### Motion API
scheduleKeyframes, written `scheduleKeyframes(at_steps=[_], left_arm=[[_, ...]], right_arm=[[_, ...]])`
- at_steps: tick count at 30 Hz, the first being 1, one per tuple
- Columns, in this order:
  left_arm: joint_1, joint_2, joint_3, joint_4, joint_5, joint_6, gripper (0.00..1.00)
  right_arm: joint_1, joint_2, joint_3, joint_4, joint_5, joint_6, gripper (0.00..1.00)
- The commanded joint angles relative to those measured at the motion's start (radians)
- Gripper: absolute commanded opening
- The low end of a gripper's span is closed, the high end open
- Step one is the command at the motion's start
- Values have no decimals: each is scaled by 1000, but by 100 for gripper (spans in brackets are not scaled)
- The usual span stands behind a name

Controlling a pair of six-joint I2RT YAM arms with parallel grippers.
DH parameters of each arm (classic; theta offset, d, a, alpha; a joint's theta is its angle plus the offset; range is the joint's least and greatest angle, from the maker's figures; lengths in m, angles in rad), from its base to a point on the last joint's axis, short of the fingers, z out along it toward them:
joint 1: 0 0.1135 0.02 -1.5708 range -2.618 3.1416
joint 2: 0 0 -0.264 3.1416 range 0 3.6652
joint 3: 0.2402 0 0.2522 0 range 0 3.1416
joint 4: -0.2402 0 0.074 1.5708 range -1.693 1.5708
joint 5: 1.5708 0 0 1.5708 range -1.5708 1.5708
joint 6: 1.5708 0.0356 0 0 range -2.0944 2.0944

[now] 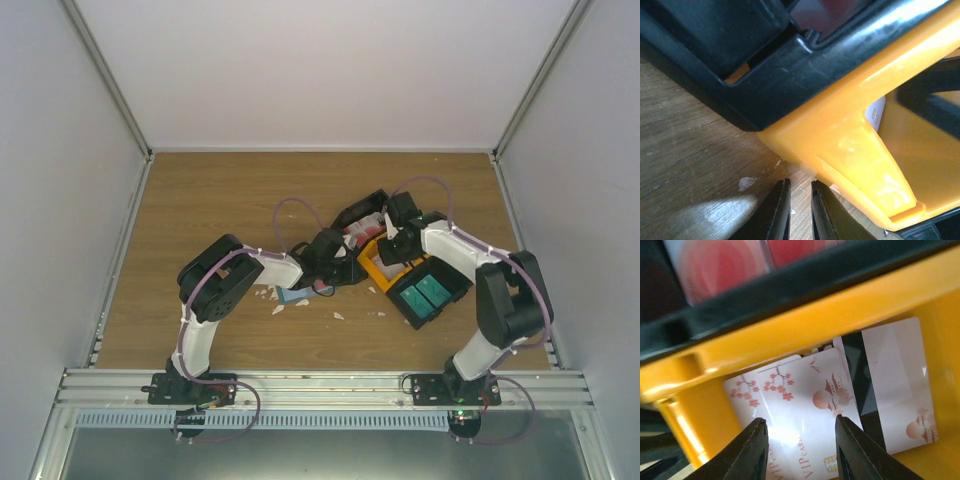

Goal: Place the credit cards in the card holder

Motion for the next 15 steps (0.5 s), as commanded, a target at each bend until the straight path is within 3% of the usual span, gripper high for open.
scheduleKeyframes(at_steps=[1, 7, 15], left_arm=[[-3, -35, -24, 69, 8, 11, 17], [-3, -75, -60, 125, -4, 17, 18], [-3, -66, -42, 132, -14, 16, 25]], right_arm=[[-5, 86, 36, -23, 65, -29, 40], [-8, 149, 61, -26, 69, -38, 56], [-8, 175, 49, -21, -79, -81, 55]])
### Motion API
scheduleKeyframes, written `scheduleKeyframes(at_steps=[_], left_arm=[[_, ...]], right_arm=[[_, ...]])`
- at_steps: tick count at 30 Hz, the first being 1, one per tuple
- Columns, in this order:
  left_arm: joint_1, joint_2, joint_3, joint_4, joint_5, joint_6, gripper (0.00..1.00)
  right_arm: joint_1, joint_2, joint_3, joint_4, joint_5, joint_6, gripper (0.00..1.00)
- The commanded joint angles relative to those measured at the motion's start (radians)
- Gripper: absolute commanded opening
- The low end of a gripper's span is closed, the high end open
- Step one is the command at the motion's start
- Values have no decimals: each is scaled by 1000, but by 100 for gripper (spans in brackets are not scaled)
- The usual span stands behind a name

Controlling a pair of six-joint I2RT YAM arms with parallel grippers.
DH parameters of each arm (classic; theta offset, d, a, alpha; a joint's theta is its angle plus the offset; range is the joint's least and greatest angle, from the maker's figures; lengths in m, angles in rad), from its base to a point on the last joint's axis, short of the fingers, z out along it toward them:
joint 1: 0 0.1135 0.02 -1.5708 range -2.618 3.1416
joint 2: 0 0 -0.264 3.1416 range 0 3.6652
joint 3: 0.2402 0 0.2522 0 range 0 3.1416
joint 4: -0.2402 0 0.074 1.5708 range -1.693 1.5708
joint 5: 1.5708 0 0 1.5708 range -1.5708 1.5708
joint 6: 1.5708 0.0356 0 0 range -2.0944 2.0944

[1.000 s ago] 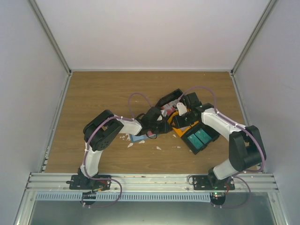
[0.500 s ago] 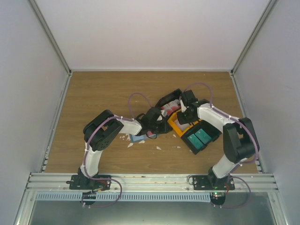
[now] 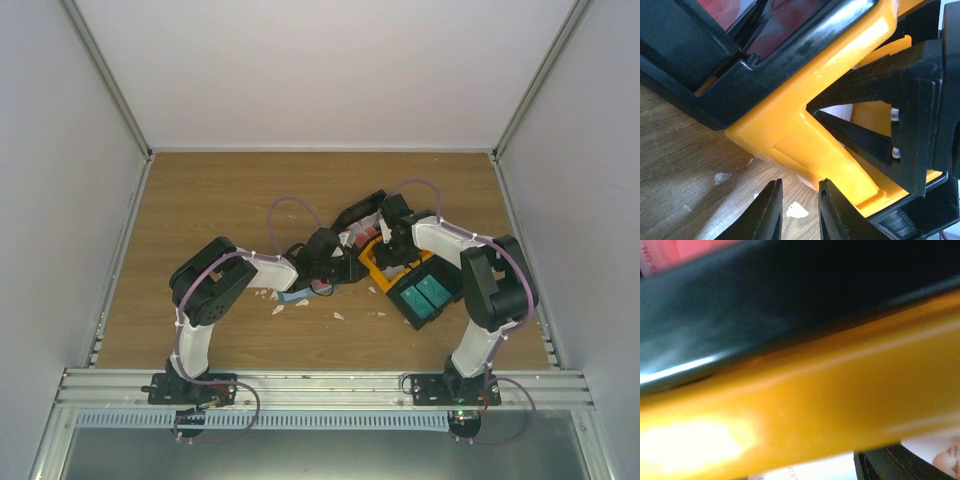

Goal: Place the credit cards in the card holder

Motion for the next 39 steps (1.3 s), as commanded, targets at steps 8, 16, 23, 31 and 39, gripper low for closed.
scheduleKeyframes(at_steps=[8, 16, 23, 31, 39], left_arm=[[-6, 44, 92, -102, -115, 44, 22], [-6, 56, 107, -118, -111, 52, 21], [-5, 60, 110, -119, -104, 49, 21], [-5, 54, 104, -118, -96, 48, 20], [-4, 24, 92, -99, -95, 54, 20]], right_arm=[[-10, -18, -2, 22, -242, -52, 49], [-8, -86, -23, 20, -328, -67, 42], [-8, -126, -43, 18, -303, -61, 41], [-10, -79, 0, 7, -9, 12, 35], [-31, -112, 36, -23, 36, 20, 26]])
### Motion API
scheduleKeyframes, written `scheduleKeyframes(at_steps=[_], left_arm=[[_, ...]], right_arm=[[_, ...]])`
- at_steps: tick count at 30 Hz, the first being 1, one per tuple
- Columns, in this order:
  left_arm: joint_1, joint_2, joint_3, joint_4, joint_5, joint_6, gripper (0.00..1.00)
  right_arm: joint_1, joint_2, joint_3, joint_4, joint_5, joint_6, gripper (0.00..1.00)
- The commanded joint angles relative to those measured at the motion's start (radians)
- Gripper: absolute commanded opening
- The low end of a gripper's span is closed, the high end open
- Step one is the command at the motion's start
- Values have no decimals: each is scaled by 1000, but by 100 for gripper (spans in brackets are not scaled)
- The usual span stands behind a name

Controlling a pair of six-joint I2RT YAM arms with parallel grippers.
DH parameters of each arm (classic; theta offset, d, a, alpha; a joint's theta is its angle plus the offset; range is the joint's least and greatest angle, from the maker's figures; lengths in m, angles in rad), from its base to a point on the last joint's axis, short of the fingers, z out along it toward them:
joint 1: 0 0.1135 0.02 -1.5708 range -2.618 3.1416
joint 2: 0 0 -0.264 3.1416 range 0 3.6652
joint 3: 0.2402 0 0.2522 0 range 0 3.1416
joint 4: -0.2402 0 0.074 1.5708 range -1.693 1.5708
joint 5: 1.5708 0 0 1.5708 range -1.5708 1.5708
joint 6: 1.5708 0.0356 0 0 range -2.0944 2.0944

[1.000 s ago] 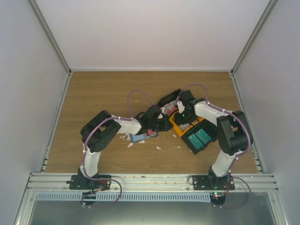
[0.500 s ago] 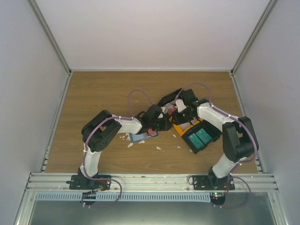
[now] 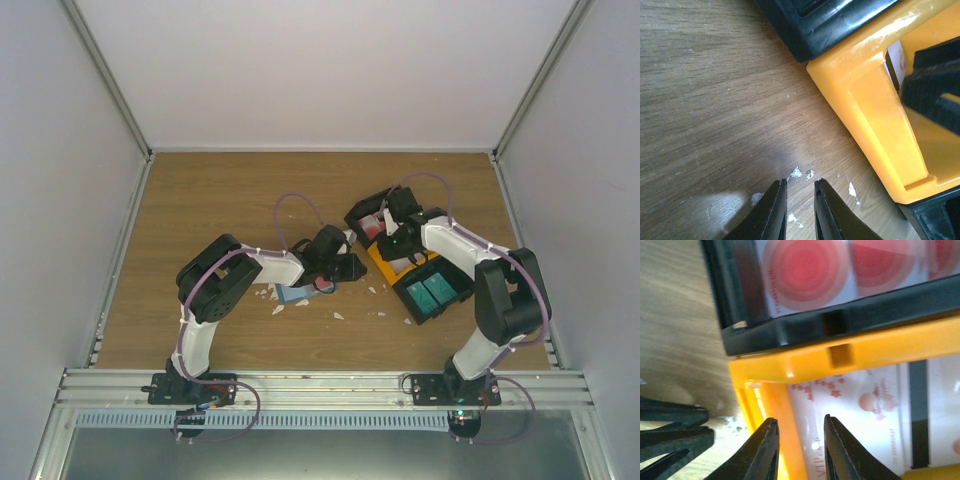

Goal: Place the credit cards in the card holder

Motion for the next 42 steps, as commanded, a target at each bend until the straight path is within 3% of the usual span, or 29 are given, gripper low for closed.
scheduleKeyframes(at_steps=[1, 8, 11, 20, 26, 33, 42], left_arm=[[-3, -30, -8, 59, -16, 24, 20], [-3, -49, 5, 96, -17, 8, 25], [-4, -28, 28, 104, -13, -24, 29], [-4, 40, 114, 92, 5, -52, 35], [-4, 55, 133, 53, -32, -75, 35], [-4, 81, 149, 45, -16, -85, 33], [-4, 114, 198, -28, -28, -85, 26]], right_arm=[[-27, -10, 48, -52, 104, 15, 26], [-84, -69, 52, -62, 74, -8, 27], [-90, -38, 49, -82, 61, -102, 40], [-147, 88, 87, -77, -15, -250, 42], [-163, 144, 119, -89, -40, -305, 55], [-163, 187, 97, -84, -104, -327, 56], [-163, 192, 75, -67, -282, -310, 46]])
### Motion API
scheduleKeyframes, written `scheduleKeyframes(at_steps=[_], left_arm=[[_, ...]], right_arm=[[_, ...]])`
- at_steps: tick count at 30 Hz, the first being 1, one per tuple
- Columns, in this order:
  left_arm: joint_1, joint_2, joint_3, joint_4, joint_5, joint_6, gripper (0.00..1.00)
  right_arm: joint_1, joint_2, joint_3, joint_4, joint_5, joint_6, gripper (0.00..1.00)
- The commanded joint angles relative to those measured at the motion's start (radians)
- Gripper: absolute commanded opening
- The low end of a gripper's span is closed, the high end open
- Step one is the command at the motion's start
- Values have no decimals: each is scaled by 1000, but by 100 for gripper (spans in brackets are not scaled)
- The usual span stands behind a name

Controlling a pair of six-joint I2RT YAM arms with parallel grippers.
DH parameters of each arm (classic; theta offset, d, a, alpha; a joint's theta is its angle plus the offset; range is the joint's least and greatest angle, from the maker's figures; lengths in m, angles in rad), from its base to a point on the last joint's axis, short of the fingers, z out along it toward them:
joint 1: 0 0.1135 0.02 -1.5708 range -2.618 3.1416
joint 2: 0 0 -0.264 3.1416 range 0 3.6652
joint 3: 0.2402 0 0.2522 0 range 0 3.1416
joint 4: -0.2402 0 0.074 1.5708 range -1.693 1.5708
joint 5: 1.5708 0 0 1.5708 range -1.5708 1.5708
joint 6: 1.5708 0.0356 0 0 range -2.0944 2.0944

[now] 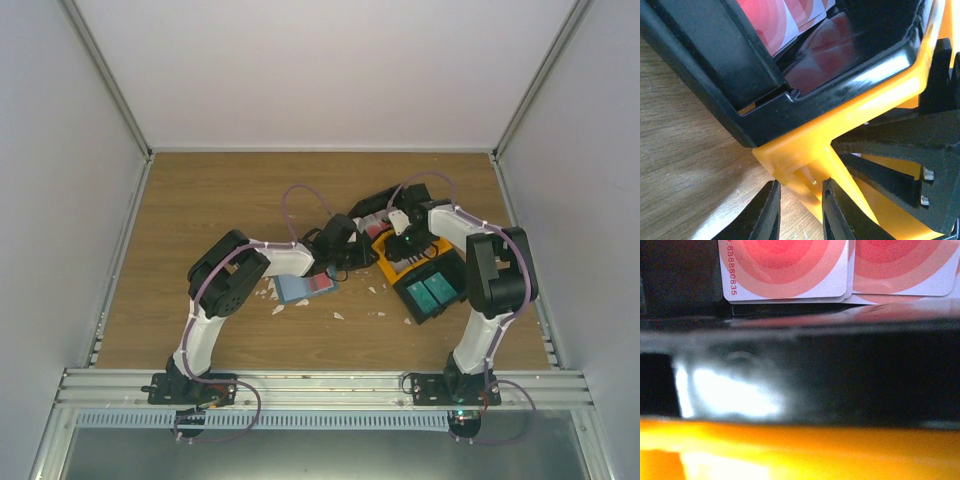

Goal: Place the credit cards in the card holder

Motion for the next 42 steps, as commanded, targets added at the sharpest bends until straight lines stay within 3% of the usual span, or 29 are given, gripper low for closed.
scheduleKeyframes(at_steps=[1, 13, 35, 42], left_arm=[[-4, 34, 36, -16, -23, 9, 25], [-4, 41, 55, -49, -36, 17, 23], [-4, 19, 47, -70, -67, 30, 23], [-6, 1, 36, -64, -73, 42, 23]], right_arm=[[-7, 0, -30, 7, -166, -2, 46], [-1, -93, -78, -6, -286, 40, 41], [21, -174, -141, 7, -240, 78, 36], [24, -170, -128, 15, -202, 96, 24]])
